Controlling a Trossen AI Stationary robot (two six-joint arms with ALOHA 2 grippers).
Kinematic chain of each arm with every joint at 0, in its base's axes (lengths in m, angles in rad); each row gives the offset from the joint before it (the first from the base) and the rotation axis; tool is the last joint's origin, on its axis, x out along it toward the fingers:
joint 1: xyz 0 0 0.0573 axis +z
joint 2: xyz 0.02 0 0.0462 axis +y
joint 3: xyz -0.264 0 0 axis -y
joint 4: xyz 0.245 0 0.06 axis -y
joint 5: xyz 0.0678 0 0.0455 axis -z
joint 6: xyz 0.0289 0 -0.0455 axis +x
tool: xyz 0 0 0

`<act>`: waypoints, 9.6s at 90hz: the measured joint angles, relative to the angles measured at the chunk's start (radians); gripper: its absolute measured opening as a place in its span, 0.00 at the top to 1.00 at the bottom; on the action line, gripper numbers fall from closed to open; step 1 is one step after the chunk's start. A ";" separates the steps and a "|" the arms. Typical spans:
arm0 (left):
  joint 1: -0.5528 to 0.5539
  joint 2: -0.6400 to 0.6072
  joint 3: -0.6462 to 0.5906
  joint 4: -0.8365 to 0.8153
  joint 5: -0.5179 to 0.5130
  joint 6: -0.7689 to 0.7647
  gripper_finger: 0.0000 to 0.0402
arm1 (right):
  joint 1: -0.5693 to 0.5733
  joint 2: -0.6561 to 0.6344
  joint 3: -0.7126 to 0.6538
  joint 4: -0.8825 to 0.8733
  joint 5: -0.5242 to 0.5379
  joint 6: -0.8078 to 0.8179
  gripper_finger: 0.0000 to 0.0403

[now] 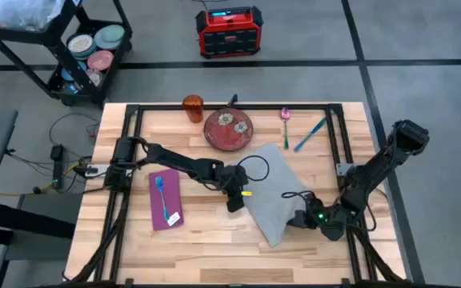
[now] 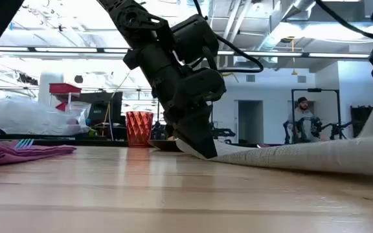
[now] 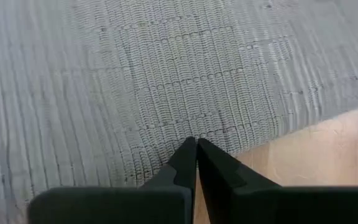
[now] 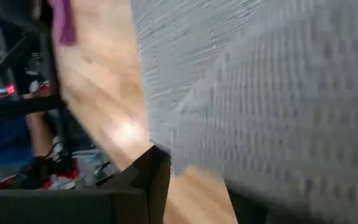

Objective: Set table place
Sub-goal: Prepare the gray placemat

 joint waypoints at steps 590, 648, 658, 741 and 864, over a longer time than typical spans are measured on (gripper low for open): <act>-0.115 0.062 0.374 -0.204 0.145 -0.018 1.00 | -0.093 0.673 1.430 -1.563 -0.087 -2.126 1.00; -0.066 0.221 0.381 -0.390 0.203 0.014 1.00 | 0.113 0.674 1.465 -1.562 -0.285 -1.722 1.00; -0.014 0.220 0.380 -0.453 0.160 0.042 1.00 | 0.154 0.675 1.408 -1.564 -0.357 -1.653 1.00; 0.074 0.210 0.376 -0.470 0.021 -0.192 1.00 | -0.345 0.459 1.194 -1.407 0.172 -1.116 1.00; 0.187 0.166 0.373 -0.694 -0.014 0.109 1.00 | -0.293 0.411 0.440 -0.493 -0.391 -0.938 1.00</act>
